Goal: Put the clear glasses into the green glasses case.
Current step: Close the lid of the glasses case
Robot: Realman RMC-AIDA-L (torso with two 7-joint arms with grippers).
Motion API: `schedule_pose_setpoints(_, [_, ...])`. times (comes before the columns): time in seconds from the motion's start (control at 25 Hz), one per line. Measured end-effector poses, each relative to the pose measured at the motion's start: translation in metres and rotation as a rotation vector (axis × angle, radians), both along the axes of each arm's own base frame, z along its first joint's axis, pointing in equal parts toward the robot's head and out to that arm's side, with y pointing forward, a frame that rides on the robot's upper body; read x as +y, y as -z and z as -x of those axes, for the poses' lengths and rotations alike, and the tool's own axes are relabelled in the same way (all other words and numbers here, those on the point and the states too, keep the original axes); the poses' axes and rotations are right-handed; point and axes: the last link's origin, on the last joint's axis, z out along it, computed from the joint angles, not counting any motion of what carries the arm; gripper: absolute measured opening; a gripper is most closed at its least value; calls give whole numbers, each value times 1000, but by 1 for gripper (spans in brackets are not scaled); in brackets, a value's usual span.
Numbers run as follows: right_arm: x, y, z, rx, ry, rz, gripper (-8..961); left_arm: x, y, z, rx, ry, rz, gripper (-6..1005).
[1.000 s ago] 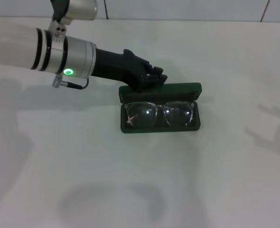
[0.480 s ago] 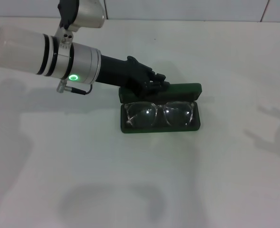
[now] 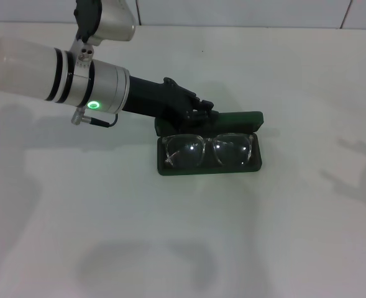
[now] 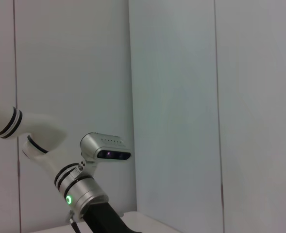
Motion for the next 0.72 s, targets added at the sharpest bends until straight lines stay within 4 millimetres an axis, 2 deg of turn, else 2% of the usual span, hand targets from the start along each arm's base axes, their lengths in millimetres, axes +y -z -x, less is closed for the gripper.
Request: schedule_pose_setpoints(0.72, [0, 1, 1, 4, -4, 2, 798, -23, 19, 9, 14, 8, 103, 214])
